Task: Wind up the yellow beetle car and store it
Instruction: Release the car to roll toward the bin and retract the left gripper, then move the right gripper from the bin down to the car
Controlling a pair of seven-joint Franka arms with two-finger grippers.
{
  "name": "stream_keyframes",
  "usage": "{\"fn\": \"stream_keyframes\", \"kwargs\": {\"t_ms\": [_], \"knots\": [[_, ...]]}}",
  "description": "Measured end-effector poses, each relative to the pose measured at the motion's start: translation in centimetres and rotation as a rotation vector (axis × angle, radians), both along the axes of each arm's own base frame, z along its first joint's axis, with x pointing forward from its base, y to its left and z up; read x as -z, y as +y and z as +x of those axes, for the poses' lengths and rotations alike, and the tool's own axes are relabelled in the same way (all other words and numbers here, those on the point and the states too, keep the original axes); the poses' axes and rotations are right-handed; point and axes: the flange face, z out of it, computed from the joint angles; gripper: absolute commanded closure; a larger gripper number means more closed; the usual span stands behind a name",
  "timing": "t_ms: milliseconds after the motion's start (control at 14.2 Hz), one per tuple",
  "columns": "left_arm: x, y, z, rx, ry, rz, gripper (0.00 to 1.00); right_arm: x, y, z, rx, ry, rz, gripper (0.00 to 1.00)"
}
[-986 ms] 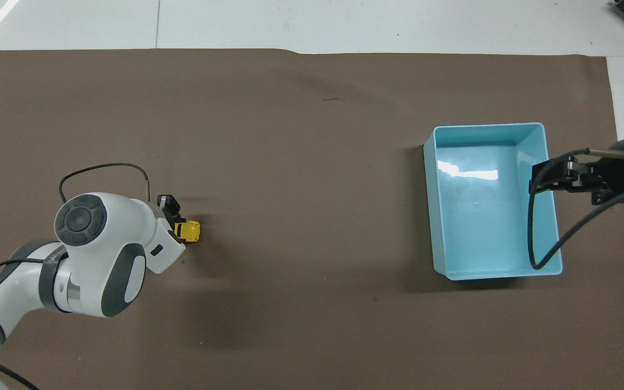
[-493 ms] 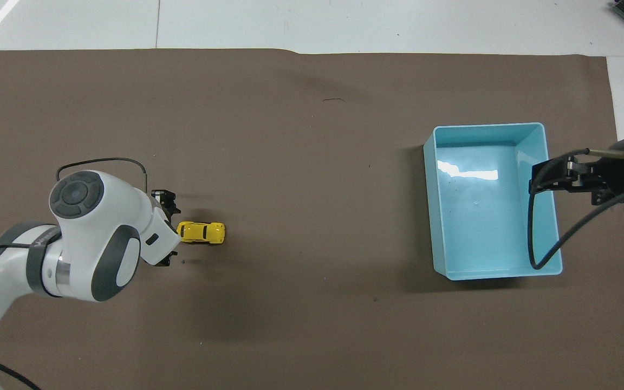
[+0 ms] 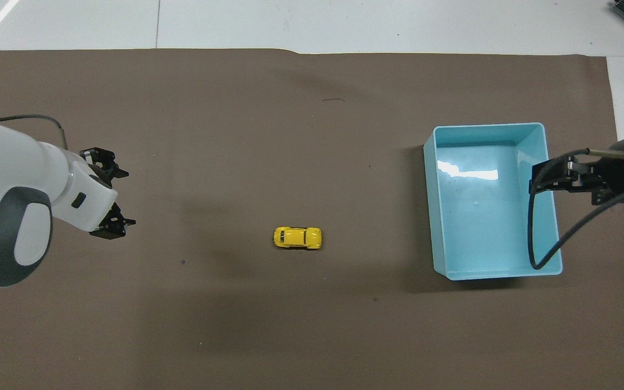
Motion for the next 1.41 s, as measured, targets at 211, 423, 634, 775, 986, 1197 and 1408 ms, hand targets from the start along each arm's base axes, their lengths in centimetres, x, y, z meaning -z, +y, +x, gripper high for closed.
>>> {"fn": "stream_keyframes", "kwargs": {"t_ms": [211,423,634,775,986,1197,1408], "knots": [[-2.1,0.4,0.6,-0.247,-0.018,-0.018,0.0,-0.1,-0.5,0.0,0.009,-0.002,0.0,0.0],[-3.6,0.1,0.9,-0.552,0.006,-0.035,0.0,-0.3,-0.4,0.0,-0.007,-0.007,0.003,0.0],[-6.7,1.0,1.4,-0.808,-0.009,-0.001,0.0,-0.3,-0.3,0.0,-0.144,-0.011,0.008,0.0],[-8.6,1.6,1.5,-0.915,-0.005,0.005,0.0,-0.4,-0.3,0.0,-0.276,-0.014,0.014,0.0],[-12.9,3.8,1.1,-0.981,0.023,0.019,0.0,-0.3,0.5,-0.3,-0.561,-0.018,0.024,0.0],[-15.8,6.5,0.4,-1.05,0.05,0.031,0.0,-0.3,1.8,-1.0,-0.828,-0.019,0.034,0.0],[-16.3,7.6,0.2,-1.166,0.057,0.026,0.0,-0.3,2.3,-1.3,-1.01,-0.021,0.041,0.0]]}}
